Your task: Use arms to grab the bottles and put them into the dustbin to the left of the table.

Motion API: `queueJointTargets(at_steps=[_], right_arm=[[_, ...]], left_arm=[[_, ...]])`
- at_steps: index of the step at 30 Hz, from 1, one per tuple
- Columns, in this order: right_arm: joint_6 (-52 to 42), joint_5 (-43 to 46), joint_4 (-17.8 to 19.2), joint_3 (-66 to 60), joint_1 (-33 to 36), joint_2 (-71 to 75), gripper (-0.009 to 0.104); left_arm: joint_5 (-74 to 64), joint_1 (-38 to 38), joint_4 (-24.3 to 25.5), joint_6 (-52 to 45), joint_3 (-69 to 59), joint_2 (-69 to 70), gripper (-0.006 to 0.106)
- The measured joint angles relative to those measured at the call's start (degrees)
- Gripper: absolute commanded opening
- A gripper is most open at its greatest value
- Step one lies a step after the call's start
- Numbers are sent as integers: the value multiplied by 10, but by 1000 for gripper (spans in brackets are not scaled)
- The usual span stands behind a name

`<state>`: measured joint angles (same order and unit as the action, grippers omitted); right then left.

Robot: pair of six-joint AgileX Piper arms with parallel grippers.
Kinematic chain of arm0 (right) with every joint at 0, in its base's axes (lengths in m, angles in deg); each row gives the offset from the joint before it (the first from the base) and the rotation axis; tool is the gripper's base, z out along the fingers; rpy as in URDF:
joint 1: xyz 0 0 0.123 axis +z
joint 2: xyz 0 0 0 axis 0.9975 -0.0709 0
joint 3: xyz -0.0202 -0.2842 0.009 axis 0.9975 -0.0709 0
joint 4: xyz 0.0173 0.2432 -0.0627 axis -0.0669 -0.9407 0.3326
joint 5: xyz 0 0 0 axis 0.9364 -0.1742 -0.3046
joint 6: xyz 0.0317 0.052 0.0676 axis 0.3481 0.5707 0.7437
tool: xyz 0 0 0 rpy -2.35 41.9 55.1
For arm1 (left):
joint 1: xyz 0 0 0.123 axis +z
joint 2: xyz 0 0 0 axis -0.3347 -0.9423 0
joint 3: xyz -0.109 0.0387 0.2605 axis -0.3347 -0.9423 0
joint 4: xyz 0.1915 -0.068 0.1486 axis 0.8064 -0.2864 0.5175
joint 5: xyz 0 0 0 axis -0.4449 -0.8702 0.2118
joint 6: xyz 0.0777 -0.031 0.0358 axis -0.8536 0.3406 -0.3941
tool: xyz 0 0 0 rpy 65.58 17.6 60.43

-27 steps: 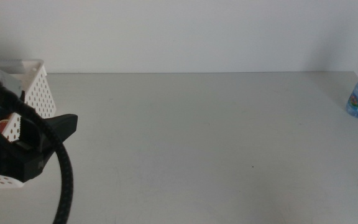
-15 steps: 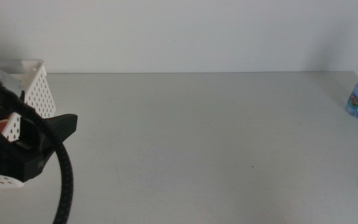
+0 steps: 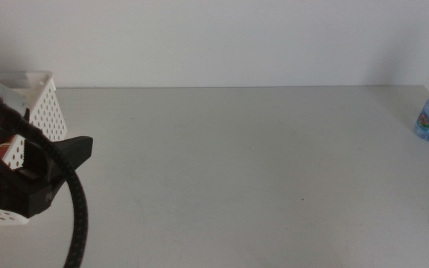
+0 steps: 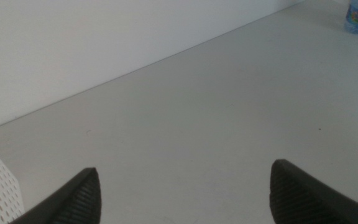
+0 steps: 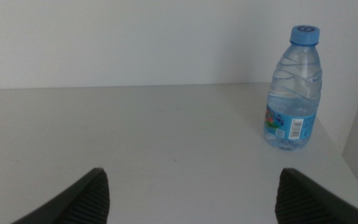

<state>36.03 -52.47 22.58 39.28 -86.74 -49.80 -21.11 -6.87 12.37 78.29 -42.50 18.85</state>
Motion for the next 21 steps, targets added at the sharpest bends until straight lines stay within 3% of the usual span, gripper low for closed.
queueJointTargets(at_steps=[8, 12, 16, 21], right_arm=[[-12, 175, 0, 5, 0, -150, 94], [-19, 207, -6, 20, 0, -233, 94], [-54, 244, -57, 32, 0, -298, 94], [-111, 333, -160, 36, 0, -372, 94]], left_arm=[[0, 0, 0, 0, 0, 0, 92], [0, 0, 0, 0, 0, 0, 92], [0, 0, 0, 0, 0, 0, 92], [0, 0, 0, 0, 0, 0, 92]])
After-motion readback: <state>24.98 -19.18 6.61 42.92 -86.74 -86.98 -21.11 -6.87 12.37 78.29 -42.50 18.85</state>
